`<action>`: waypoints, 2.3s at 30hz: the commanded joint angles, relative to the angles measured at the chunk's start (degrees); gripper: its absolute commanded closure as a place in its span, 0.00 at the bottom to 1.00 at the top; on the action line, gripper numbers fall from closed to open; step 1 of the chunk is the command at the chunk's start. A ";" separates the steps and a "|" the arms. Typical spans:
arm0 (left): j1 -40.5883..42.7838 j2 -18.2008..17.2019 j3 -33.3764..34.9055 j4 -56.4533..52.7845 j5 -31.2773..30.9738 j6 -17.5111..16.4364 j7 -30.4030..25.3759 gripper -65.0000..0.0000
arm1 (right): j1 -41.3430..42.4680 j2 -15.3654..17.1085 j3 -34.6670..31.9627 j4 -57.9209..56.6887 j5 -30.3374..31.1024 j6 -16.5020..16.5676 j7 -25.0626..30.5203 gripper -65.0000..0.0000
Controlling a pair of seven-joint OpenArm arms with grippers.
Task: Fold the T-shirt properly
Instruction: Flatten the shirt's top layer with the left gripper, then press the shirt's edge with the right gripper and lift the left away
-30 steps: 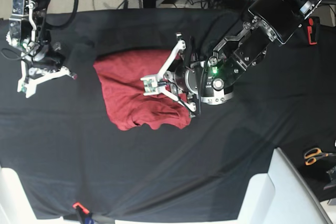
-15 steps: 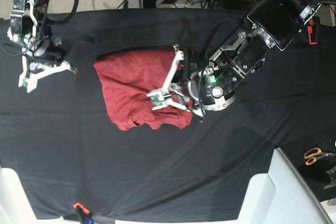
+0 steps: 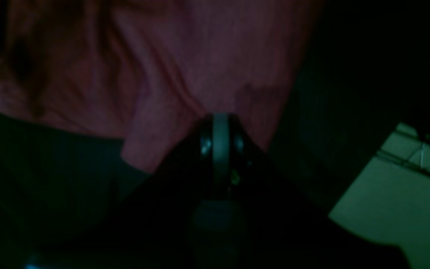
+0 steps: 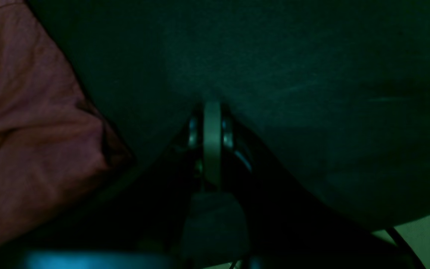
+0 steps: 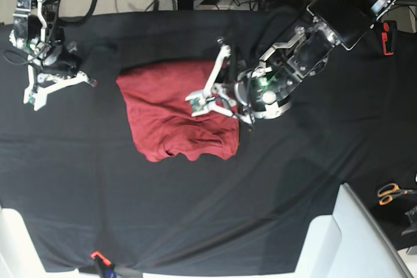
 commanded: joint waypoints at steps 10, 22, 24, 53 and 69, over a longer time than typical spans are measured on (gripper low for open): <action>2.59 -0.78 -0.21 1.24 -0.18 -0.09 -0.52 1.00 | 0.29 0.14 0.04 1.15 0.23 0.36 0.94 1.00; 2.76 -2.27 -1.09 6.95 -0.27 0.09 -0.26 1.00 | 0.37 0.14 -0.05 1.15 0.23 0.36 0.94 1.00; 2.67 -3.33 -2.67 8.44 -0.27 0.09 -0.26 1.00 | 0.37 0.14 -0.05 1.15 0.23 0.36 0.94 1.00; 4.26 -1.04 -6.45 0.62 -0.18 0.00 -0.70 1.00 | 0.37 -0.04 -0.05 1.24 0.23 0.36 0.94 1.00; 3.73 -8.25 -26.32 9.76 -0.36 -0.17 -0.26 1.00 | 0.73 4.45 -15.79 10.64 -0.03 0.01 0.94 1.00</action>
